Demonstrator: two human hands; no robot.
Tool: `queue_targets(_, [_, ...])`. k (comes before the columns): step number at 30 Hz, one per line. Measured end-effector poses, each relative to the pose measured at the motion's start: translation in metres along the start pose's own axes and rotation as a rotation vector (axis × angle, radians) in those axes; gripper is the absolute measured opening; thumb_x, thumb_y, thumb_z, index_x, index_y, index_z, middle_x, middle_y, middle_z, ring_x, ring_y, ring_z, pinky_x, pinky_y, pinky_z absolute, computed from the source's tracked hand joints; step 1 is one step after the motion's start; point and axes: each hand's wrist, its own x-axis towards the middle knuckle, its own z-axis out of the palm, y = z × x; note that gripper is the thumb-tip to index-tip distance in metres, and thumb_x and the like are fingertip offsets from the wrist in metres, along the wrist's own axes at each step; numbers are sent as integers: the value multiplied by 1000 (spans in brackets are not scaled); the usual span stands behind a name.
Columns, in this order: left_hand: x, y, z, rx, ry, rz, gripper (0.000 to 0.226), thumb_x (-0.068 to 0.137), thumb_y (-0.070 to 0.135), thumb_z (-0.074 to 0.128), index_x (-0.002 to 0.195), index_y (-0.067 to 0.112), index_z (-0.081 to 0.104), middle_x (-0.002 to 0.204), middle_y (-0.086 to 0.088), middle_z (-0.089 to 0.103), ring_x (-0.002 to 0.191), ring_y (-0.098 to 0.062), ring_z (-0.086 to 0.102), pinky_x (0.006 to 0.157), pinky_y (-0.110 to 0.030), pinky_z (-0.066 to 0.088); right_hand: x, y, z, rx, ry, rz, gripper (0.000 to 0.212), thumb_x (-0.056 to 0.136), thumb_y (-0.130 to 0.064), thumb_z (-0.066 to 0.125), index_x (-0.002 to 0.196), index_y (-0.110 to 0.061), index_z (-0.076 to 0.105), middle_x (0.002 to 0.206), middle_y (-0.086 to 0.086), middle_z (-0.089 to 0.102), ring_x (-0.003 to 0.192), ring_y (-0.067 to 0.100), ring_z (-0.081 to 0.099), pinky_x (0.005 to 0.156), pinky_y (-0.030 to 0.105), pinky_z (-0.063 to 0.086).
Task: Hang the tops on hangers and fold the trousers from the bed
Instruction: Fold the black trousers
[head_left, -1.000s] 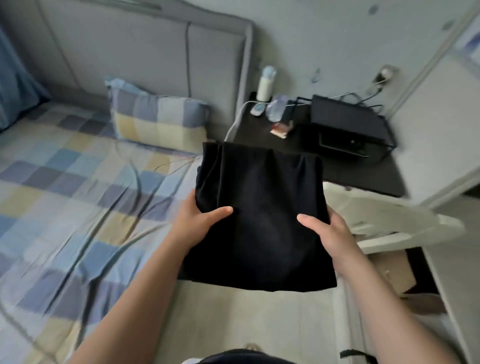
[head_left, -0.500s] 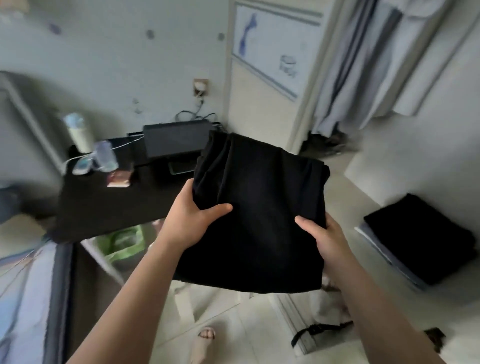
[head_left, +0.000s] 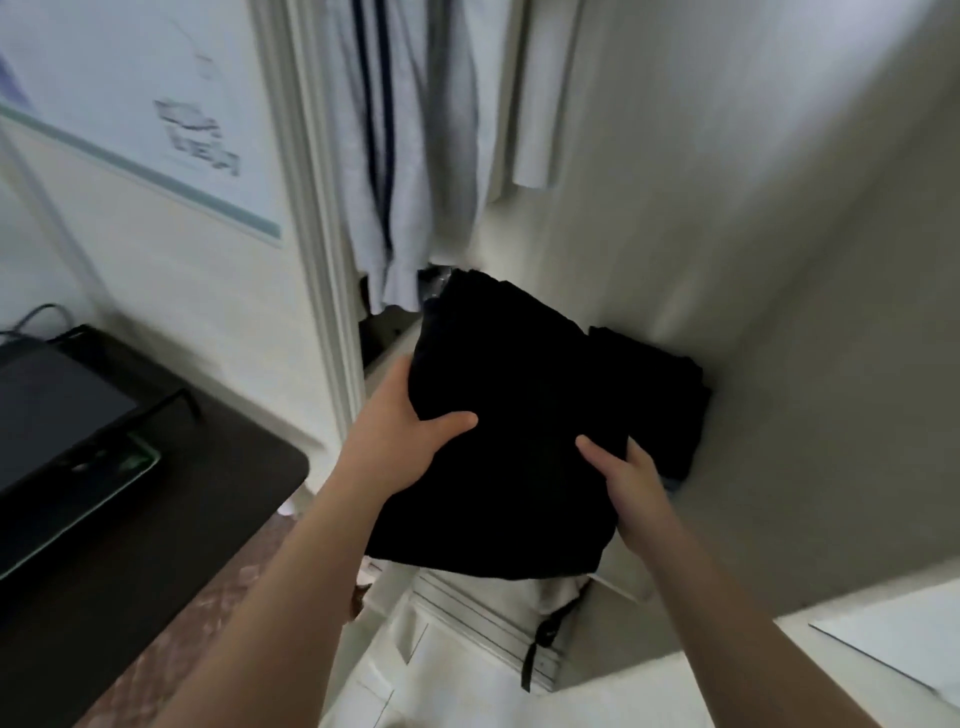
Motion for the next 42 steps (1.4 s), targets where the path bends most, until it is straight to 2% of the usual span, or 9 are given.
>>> queue_targets(4, [54,-13,32,-52,-112,-27,67,80,31,82,137,28,46,122,6,65,114,-21,63,99,-48,50,43,2,-12,44,145,45,27,90,-25,74,115,-34,68,107,-6,76,95,17,74,69,26,60])
queue_targets(9, [123,-33,90,-36,-172,-44,61,82,25,81,134,24,48,116,9,63,115,-22,61,96,-40,48,101,-3,-35,16,321,124,26,96,-22,66,120,-32,61,106,-5,72,91,17,72,66,27,55])
queue_targets(17, [213,-47,191,-31,-191,-109,66,84,14,79,142,19,46,125,4,61,119,-23,59,90,-29,41,182,-2,-71,35,585,198,48,100,-7,54,146,-17,45,122,6,61,110,28,60,104,48,49])
queue_targets(21, [250,-48,233,-33,-226,-126,65,84,13,79,141,19,47,127,1,62,118,-23,60,94,-32,45,213,0,-93,-194,719,220,49,99,-19,56,147,-18,44,135,11,58,123,34,55,110,57,39])
queue_targets(26, [299,-53,287,-64,-327,-151,66,85,12,78,143,15,47,131,-2,62,121,-25,60,101,-37,47,250,-5,-128,-331,806,276,47,99,-26,55,144,-23,44,135,12,56,121,37,54,108,59,38])
queue_targets(34, [366,-78,363,15,-353,-103,70,89,22,75,149,21,40,139,-5,59,126,-28,57,94,-29,41,316,7,-173,-388,872,321,48,100,-16,51,147,-14,43,140,14,55,125,36,53,110,54,39])
queue_targets(36, [374,-89,376,112,-316,-57,83,90,27,72,158,29,23,148,-6,52,135,-33,49,104,-39,42,331,17,-175,-472,868,288,57,100,-16,50,154,-18,32,150,11,46,133,34,47,112,52,36])
queue_targets(38, [376,-101,388,373,-276,61,92,90,35,69,160,38,8,162,-4,31,148,-36,27,114,-54,32,340,27,-172,-727,847,208,70,99,-22,54,159,-27,17,163,6,25,146,32,29,116,54,28])
queue_targets(42, [375,-125,417,643,-295,308,68,101,47,46,157,51,7,170,-3,-8,154,-38,0,120,-61,17,359,60,-165,-1221,617,108,67,101,-44,44,157,-47,7,168,-4,-8,153,30,0,115,64,18])
